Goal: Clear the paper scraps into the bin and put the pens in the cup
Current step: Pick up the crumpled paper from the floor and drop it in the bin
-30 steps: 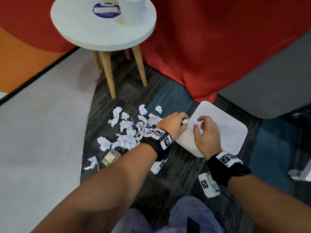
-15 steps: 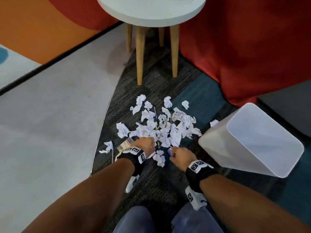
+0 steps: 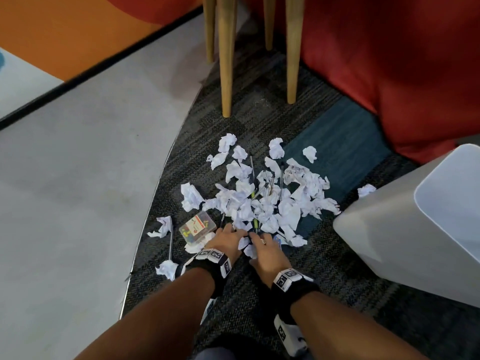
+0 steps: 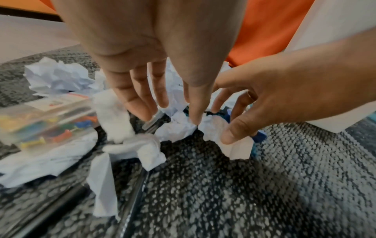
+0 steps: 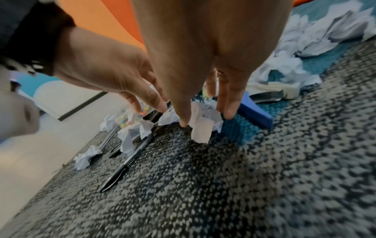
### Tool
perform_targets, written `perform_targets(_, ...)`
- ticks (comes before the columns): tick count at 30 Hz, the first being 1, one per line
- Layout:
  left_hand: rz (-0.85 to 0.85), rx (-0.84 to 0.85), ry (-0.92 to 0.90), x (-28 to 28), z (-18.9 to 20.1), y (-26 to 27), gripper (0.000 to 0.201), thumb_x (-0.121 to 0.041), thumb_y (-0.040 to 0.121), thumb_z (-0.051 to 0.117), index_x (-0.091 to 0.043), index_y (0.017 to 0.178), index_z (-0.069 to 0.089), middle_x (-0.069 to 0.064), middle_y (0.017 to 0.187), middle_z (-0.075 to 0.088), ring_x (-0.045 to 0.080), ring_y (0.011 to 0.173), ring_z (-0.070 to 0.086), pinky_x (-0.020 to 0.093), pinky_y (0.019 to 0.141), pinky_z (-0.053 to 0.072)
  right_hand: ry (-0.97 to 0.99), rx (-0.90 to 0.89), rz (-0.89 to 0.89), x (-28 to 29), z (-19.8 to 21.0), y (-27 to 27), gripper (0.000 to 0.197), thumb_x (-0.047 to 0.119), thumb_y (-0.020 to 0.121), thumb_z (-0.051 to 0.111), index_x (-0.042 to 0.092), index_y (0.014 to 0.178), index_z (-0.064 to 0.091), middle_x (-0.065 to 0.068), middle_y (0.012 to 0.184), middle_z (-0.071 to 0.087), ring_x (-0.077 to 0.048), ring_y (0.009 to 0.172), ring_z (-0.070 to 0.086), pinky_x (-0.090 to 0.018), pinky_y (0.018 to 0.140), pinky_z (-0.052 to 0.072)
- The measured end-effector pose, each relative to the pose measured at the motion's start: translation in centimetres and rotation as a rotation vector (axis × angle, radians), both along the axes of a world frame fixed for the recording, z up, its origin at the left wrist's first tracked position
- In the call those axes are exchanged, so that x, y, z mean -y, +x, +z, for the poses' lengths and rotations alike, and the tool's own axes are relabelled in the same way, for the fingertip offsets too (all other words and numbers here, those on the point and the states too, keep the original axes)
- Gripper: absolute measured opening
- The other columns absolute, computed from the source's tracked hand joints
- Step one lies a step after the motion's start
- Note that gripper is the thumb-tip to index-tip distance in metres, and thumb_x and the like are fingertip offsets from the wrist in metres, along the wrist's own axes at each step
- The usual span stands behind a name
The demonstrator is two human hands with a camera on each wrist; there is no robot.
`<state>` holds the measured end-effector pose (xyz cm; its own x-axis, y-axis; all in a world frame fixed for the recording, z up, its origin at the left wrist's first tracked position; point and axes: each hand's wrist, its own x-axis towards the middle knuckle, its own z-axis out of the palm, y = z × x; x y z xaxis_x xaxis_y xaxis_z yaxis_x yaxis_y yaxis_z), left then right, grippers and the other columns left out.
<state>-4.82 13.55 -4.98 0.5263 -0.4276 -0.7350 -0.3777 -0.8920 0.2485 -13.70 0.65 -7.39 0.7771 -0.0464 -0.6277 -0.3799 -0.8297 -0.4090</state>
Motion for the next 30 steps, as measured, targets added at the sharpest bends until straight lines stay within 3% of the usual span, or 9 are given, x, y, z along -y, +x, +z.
perform_targets(4,-0.020,-0.054,0.017,0.1,-1.6,-0.7,0.059,-0.014,0.092,0.054,-0.031,0.144,0.031,0.015,0.148,0.026,0.040,0.134,0.031,0.050,0.106,0.037,-0.046,-0.083,0.031,0.1,-0.9,-0.2,0.056,0.007,0.090,0.053,0.019,0.141,0.034,-0.013,0.133,0.036,-0.038,0.119,0.045,-0.044,0.086,0.045)
perform_targets(8,0.005,-0.037,-0.020,0.1,-2.3,-1.5,0.054,-0.003,0.088,0.054,-0.023,0.136,0.040,0.016,0.133,0.044,0.039,0.119,0.050,0.043,0.093,0.045,-0.015,-0.050,-0.035,1.0,-0.3,-1.2,0.030,0.007,0.091,0.048,0.016,0.120,0.045,-0.014,0.127,0.043,-0.037,0.101,0.055,-0.038,0.074,0.042)
perform_targets(10,0.023,-0.051,-0.018,0.3,-2.0,-1.5,0.051,-0.003,0.089,0.052,-0.021,0.135,0.041,0.016,0.131,0.045,0.038,0.114,0.054,0.041,0.090,0.044,0.002,-0.028,-0.076,1.5,0.4,-1.5,0.022,0.012,0.093,0.048,0.017,0.114,0.046,-0.015,0.133,0.040,-0.037,0.098,0.056,-0.035,0.070,0.038)
perform_targets(12,0.031,-0.044,-0.018,0.5,-1.7,-1.4,0.048,-0.004,0.090,0.050,-0.020,0.134,0.042,0.016,0.132,0.046,0.037,0.115,0.054,0.039,0.088,0.044,0.012,-0.010,-0.121,1.9,1.3,-1.7,0.018,0.017,0.096,0.046,0.017,0.113,0.046,-0.013,0.134,0.040,-0.036,0.097,0.057,-0.036,0.070,0.039)
perform_targets(14,0.038,-0.033,-0.029,0.6,-1.5,-1.4,0.044,-0.006,0.090,0.051,-0.018,0.131,0.044,0.015,0.131,0.049,0.035,0.116,0.053,0.038,0.088,0.044,0.015,0.020,-0.161,2.1,2.0,-1.7,0.018,0.021,0.096,0.045,0.018,0.113,0.046,-0.009,0.124,0.044,-0.036,0.093,0.057,-0.037,0.072,0.039)
perform_targets(18,0.037,-0.051,-0.038,0.9,-0.7,-1.3,0.037,-0.013,0.088,0.056,-0.019,0.124,0.047,0.011,0.127,0.054,0.033,0.115,0.052,0.042,0.089,0.048,0.036,0.090,-0.219,2.5,2.4,-2.0,0.021,0.024,0.096,0.045,0.019,0.116,0.049,-0.007,0.119,0.047,-0.034,0.095,0.056,-0.037,0.075,0.041)
perform_targets(23,0.104,-0.098,-0.123,1.7,2.9,-1.7,0.037,-0.014,0.085,0.058,-0.019,0.120,0.048,0.010,0.121,0.052,0.031,0.104,0.056,0.035,0.083,0.046,0.095,0.155,-0.310,3.6,4.7,-2.3,0.027,0.014,0.092,0.051,0.019,0.118,0.059,-0.008,0.115,0.055,-0.030,0.101,0.057,-0.032,0.081,0.043)
perform_targets(30,0.159,-0.059,-0.327,5.1,13.2,-1.6,0.033,-0.008,0.080,0.060,-0.020,0.109,0.053,0.003,0.113,0.039,0.025,0.092,0.055,0.026,0.080,0.044,0.129,0.352,-0.373,7.0,14.4,-3.2,0.029,0.001,0.085,0.059,0.016,0.107,0.069,-0.006,0.105,0.065,-0.021,0.097,0.062,-0.023,0.084,0.044)
